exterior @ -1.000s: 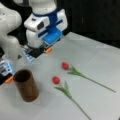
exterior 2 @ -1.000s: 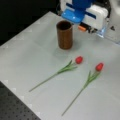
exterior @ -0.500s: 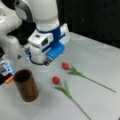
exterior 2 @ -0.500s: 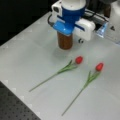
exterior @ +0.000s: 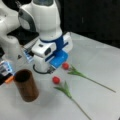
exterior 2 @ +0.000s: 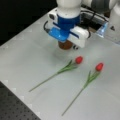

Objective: Flower insertion into a vase

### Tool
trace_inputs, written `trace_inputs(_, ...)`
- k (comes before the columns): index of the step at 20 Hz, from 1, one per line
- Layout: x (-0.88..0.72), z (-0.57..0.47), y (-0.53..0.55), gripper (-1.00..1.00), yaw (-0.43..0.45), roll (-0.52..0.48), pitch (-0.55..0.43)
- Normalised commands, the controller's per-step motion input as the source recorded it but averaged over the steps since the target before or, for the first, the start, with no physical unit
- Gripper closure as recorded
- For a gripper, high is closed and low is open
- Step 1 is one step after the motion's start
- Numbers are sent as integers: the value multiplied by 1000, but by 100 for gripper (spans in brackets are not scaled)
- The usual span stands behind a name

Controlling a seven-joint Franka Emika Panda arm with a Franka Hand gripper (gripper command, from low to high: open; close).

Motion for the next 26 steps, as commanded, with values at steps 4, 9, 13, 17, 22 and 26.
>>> trace_inputs(4,311,-232,-125,-100,23,-47,10)
trace_inputs(9,284,-114,-144,-100,59,-42,52)
trace_inputs(13,220,24,-88,-100,46,-79,78)
trace_inputs(17,230,-50,-52,-100,65,-73,72)
trace_inputs(22,277,-121,-44,-100,94,-40,39)
trace_inputs(26,324,-101,-28,-100,85,-17,50)
